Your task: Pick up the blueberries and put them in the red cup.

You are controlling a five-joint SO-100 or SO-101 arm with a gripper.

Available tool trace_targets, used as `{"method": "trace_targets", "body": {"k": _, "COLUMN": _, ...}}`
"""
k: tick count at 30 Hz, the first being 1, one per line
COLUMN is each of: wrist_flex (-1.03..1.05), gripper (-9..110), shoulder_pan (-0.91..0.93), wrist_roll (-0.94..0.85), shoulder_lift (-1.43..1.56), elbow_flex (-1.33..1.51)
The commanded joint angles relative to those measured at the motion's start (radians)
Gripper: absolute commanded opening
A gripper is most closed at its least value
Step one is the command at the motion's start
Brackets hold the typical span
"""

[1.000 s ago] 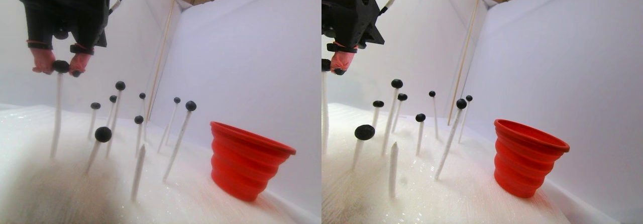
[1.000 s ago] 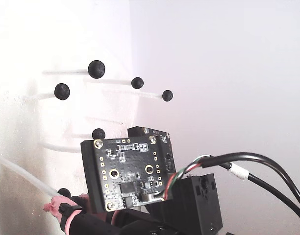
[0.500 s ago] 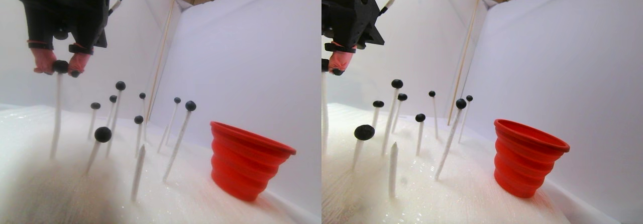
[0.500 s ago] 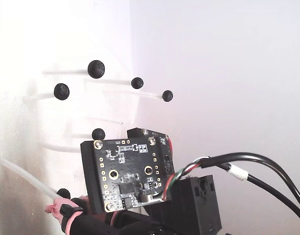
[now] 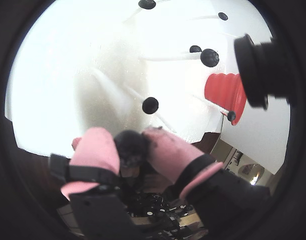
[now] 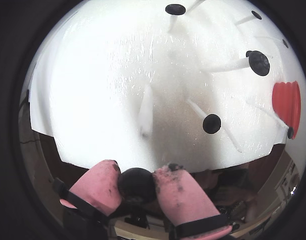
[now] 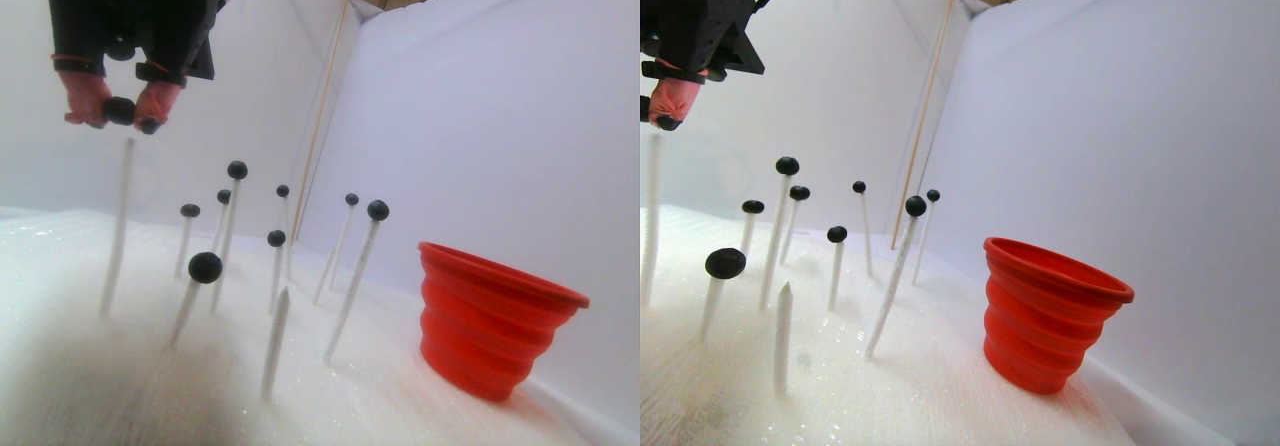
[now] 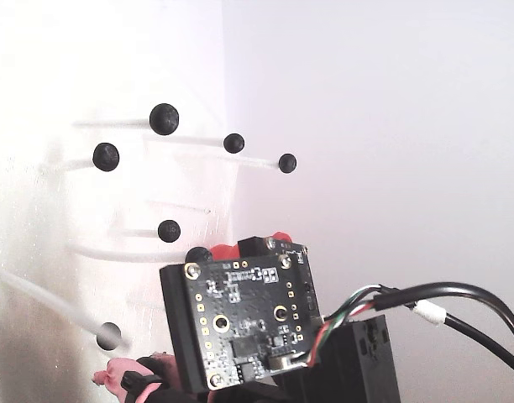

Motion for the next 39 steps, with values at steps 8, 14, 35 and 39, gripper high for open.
{"method": "trace_targets", "body": {"k": 8, "wrist_flex": 0.048, "gripper": 10, "shoulder_pan": 0.046, "wrist_roll": -0.023, "shoulder_lift": 0.133, "elbow_flex": -0.046}}
{"method": "trace_targets", "body": {"k": 14, "wrist_flex": 0.078, "gripper": 10, "shoulder_pan": 0.100, "wrist_roll": -0.044, "shoulder_lift": 0.156, "elbow_flex": -0.067}}
{"method": "trace_targets", "body": {"k": 35, "wrist_flex": 0.175, "gripper": 10, "shoulder_pan": 0.284, "wrist_roll": -0.126, "shoulder_lift": 0.255, "elbow_flex": -0.120}}
{"method": "trace_targets", "body": {"k": 39, "wrist_flex": 0.179, "gripper": 10, "shoulder_pan": 0.316, "wrist_roll": -0.133, "shoulder_lift": 0.259, "elbow_flex": -0.129}}
